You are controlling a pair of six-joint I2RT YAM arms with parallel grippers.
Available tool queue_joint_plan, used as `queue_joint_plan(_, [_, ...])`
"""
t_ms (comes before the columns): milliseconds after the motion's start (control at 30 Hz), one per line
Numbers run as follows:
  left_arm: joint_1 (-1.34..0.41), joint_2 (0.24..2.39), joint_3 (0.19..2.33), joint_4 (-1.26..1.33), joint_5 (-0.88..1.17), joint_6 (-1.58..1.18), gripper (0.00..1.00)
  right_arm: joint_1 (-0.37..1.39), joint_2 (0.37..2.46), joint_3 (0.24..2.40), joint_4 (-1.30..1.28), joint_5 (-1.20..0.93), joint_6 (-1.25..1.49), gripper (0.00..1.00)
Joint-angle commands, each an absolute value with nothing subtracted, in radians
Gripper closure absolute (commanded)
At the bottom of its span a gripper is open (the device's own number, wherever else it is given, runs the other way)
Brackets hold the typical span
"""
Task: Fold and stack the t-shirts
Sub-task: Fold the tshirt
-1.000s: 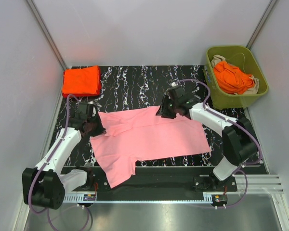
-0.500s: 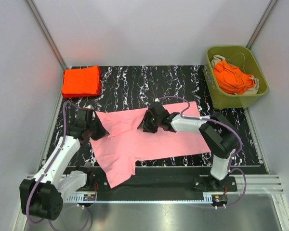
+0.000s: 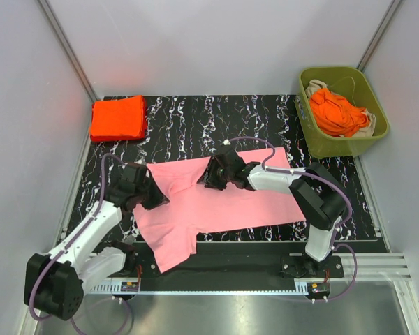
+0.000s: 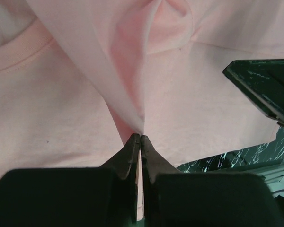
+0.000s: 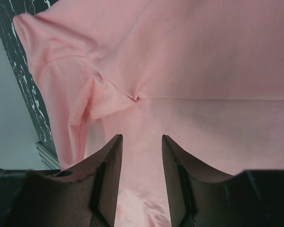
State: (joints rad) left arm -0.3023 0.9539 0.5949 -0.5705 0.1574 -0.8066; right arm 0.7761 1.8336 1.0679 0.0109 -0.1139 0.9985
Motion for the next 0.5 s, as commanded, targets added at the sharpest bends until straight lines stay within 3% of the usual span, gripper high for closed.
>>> queue_joint_plan(0, [-0.321,0.986,0.581,-0.514,0.163,-0.838,0.93,0.779,1.789,1.089,0.034,-0.083,0.988,0.55])
queue_joint_plan(33, [-0.321,0.994,0.592,-0.514,0.16,-0.833,0.9,0.779,1.787,1.091,0.034,-0.083,0.985,0.55])
queue_joint_plan(100, [-0.321,1.008,0.613,-0.523,0.155,-0.81,0.7,0.779,1.781,1.091,0.031,-0.083,0.977,0.55])
queue_joint_plan(200, [-0.321,1.029,0.711,-0.587,0.094,-0.761,0.58,0.779,1.775,1.088,0.018,-0.075,0.966,0.55])
queue_joint_plan(333, [-0.275,1.121,0.958,-0.693,-0.026,-0.611,0.54,0.779,1.746,1.075,0.008,-0.058,0.953,0.55])
queue_joint_plan(467, [-0.16,1.299,1.089,-0.692,-0.08,-0.502,0.61,0.779,1.732,1.074,0.005,-0.055,0.943,0.55])
